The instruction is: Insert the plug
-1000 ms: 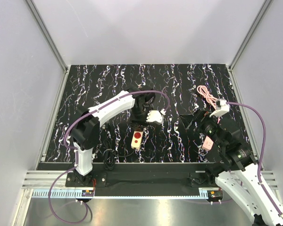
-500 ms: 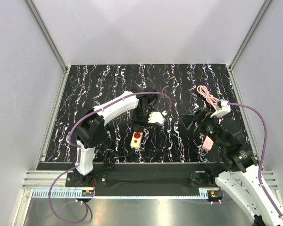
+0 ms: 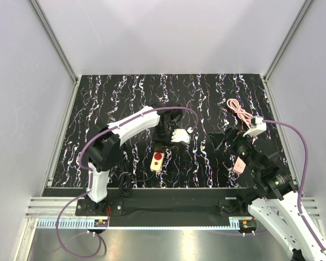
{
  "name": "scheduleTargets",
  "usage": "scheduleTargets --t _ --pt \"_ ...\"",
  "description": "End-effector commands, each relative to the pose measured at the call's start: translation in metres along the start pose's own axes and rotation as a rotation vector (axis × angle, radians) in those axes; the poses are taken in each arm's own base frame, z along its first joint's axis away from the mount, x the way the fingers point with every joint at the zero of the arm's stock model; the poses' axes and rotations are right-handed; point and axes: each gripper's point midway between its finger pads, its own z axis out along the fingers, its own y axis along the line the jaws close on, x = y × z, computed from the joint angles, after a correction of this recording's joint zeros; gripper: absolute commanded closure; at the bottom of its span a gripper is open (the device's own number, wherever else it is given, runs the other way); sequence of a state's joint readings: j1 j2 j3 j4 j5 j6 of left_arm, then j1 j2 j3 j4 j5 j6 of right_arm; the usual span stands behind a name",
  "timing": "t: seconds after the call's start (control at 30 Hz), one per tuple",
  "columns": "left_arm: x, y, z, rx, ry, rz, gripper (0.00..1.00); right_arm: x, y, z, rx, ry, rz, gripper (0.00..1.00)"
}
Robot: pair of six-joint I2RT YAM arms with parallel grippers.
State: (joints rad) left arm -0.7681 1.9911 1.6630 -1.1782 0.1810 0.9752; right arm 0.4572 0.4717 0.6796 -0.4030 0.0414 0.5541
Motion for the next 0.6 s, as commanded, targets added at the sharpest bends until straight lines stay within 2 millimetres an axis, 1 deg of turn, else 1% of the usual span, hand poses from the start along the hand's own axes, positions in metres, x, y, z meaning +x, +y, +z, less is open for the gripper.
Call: scheduleTargets --t 0.0,0.13,0.17,0.2,0.23,0.27,0.3,0.43,0.5,0.57 --pt "0.003 -0.003 0.051 0.05 0.034 -0.019 1.0 -0.011 -0.001 -0.002 0.012 -0.052 -0.008 0.0" --pt "0.005 -0.01 0.065 0.066 0.039 -0.04 1.0 -0.018 0.0 -0.009 0.006 -0.083 -0.006 0.0" --pt "0.006 -0.011 0.066 0.066 0.037 -0.04 1.0 -0.018 -0.001 -0.01 0.012 -0.085 -0.006 0.01" --pt "0.008 -0.017 0.069 0.077 0.04 -0.047 1.0 -0.019 -0.002 -0.012 0.015 -0.091 -0.006 0.0" --pt "0.008 -0.017 0.072 0.073 0.033 -0.049 1.0 -0.021 -0.002 -0.015 0.015 -0.1 -0.005 0.0" --pt "0.007 -0.019 0.073 0.074 0.025 -0.056 1.0 -0.021 -0.003 -0.015 0.021 -0.104 -0.003 0.0" --pt "0.01 -0.025 0.077 0.087 0.027 -0.062 1.0 -0.022 -0.003 -0.017 0.018 -0.11 -0.001 0.0" --pt "0.014 -0.032 0.088 0.104 0.007 -0.072 1.0 -0.024 -0.001 -0.019 0.01 -0.118 0.012 0.0" --pt "0.02 -0.035 0.089 0.109 -0.001 -0.094 1.0 -0.024 -0.001 -0.019 0.011 -0.117 0.012 0.0" --pt "0.023 -0.032 0.089 0.098 -0.024 -0.11 1.0 -0.024 -0.001 -0.019 0.013 -0.114 0.007 0.0"
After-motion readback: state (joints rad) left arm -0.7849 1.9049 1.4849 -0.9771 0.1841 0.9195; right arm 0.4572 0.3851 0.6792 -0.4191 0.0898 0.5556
